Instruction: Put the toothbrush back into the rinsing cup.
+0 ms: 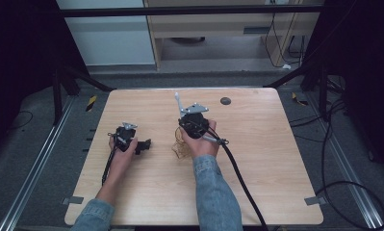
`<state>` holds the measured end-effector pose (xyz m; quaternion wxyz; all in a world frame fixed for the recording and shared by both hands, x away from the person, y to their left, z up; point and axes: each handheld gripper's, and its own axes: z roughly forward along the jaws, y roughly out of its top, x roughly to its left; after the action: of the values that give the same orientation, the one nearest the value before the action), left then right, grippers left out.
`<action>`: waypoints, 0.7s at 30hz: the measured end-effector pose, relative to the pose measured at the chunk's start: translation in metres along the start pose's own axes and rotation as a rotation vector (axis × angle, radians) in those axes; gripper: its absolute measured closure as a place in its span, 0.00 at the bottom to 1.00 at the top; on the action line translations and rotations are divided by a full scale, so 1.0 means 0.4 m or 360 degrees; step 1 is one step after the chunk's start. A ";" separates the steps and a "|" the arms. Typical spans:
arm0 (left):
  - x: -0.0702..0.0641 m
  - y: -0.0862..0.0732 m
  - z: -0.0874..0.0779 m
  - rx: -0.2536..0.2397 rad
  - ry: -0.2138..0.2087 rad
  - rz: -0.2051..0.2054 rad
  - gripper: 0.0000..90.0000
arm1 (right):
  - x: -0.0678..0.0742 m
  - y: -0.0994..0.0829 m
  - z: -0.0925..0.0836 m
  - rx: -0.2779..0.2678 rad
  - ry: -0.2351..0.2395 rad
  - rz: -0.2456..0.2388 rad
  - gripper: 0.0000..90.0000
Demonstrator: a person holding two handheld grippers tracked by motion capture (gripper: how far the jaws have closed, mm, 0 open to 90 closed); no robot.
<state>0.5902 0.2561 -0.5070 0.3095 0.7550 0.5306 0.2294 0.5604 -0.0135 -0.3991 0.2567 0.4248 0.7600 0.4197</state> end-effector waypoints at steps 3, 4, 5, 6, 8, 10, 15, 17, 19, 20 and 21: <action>0.000 0.000 0.000 0.0000 0.0000 0.0000 0.00 | -0.001 -0.003 0.001 0.0005 -0.0001 -0.0005 0.75; 0.000 0.000 0.000 0.0000 0.0000 0.0000 0.00 | -0.001 -0.004 0.000 0.0006 0.0000 -0.0005 0.75; 0.000 0.000 0.000 0.0000 0.0000 0.0000 0.00 | -0.001 -0.004 0.000 0.0006 0.0000 -0.0005 0.75; 0.000 0.000 0.000 0.0000 0.0000 0.0000 0.00 | -0.001 -0.005 0.000 0.0007 0.0000 -0.0002 0.75; 0.000 0.000 0.000 0.0000 0.0000 0.0000 0.00 | -0.003 -0.007 0.000 0.0011 -0.0001 0.0001 0.75; 0.000 0.000 0.000 0.0000 0.0000 0.0000 0.00 | -0.003 -0.008 0.000 0.0011 -0.0002 -0.0001 0.75; 0.000 0.000 0.000 0.0000 0.0000 0.0000 0.00 | -0.002 -0.010 0.001 0.0019 -0.0002 -0.0001 0.75; 0.000 0.000 0.000 0.0000 0.0000 0.0000 0.00 | -0.002 -0.010 0.002 0.0021 -0.0001 -0.0003 0.75; 0.000 0.000 0.000 0.0000 0.0000 0.0000 0.00 | -0.001 -0.011 0.002 0.0022 -0.0001 -0.0004 0.75; 0.000 0.000 0.000 0.0000 0.0000 0.0000 0.00 | -0.001 -0.011 0.002 0.0025 -0.0002 -0.0008 0.75; 0.000 0.000 0.000 0.0000 0.0000 0.0001 0.00 | -0.001 -0.011 0.003 0.0026 -0.0002 -0.0008 0.75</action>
<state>0.5902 0.2561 -0.5070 0.3094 0.7551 0.5305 0.2294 0.5595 -0.0147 -0.4036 0.2546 0.4253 0.7643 0.4126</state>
